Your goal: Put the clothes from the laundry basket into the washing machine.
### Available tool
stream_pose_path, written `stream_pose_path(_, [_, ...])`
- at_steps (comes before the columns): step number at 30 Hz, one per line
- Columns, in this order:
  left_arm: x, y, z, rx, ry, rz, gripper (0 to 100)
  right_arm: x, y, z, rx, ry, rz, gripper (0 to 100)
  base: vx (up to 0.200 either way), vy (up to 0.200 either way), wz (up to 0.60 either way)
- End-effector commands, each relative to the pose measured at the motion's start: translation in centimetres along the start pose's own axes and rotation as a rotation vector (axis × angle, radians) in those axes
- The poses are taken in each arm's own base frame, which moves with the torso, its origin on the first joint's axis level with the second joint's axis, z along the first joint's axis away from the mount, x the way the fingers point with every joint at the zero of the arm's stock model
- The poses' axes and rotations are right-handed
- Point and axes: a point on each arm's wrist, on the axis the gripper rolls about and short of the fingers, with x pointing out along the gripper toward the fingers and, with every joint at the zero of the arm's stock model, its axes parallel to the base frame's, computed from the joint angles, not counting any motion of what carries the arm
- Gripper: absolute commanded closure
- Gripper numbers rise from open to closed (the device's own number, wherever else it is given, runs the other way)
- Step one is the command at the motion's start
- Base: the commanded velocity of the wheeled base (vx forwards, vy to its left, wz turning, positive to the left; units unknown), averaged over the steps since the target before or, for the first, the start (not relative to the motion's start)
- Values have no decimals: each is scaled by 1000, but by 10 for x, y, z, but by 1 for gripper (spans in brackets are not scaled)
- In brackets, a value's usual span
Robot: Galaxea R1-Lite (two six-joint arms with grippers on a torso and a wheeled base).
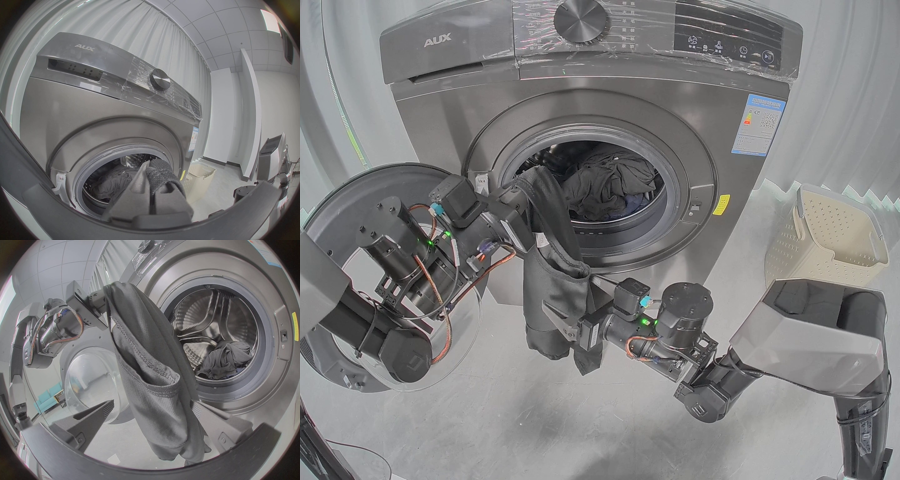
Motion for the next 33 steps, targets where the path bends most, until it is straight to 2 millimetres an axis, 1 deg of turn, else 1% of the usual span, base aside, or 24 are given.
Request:
stream_pose_path(1, [0,0,-1,-1,1,-1,100,7,-3,-4,-1,-12,-5,0,0,0,0])
stream_pose_path(4, [0,-1,-1,-2,3,-2,100,13,-7,2,-7,-43,-10,0,0,0,0])
stream_pose_path(8, [0,0,-3,-2,7,0,100,14,-8,2,-15,-49,-20,0,0,0,0])
stream_pose_path(9, [0,0,-3,-2,7,0,100,14,-8,2,-15,-50,-25,100,0,0,0])
stream_pose_path(15, [0,1,-5,-5,16,6,100,14,-4,4,-14,-61,-21,100,0,0,0])
stream_pose_path(18, [0,3,-5,-3,16,12,100,13,-3,7,-12,-69,-22,100,0,0,0])
stream_pose_path(19, [0,5,-8,-2,22,18,100,10,-3,12,-9,-72,-23,100,0,0,0])
stream_pose_path(21, [0,8,-11,0,29,25,100,1,-3,23,-10,-72,-26,100,0,0,0])
stream_pose_path(23, [-1,15,-13,9,35,45,100,-14,-3,32,-12,-51,-35,100,0,0,0])
stream_pose_path(26, [-3,19,-12,15,36,56,100,-38,-7,47,-10,-23,-81,100,0,0,0])
stream_pose_path(27, [-4,20,-12,15,38,58,100,-40,-7,49,-8,-22,-86,100,0,0,0])
stream_pose_path(28, [-5,21,-11,16,39,62,100,-52,-12,57,-9,-20,-107,100,0,0,0])
stream_pose_path(30, [-7,21,-11,16,44,65,100,-63,-13,69,-11,-31,-117,100,0,0,0])
stream_pose_path(31, [-8,21,-11,17,47,65,100,-65,-13,71,-11,-33,-118,100,0,0,0])
stream_pose_path(33, [-12,18,-14,9,71,60,100,-78,-13,84,-14,-47,-126,100,0,0,0])
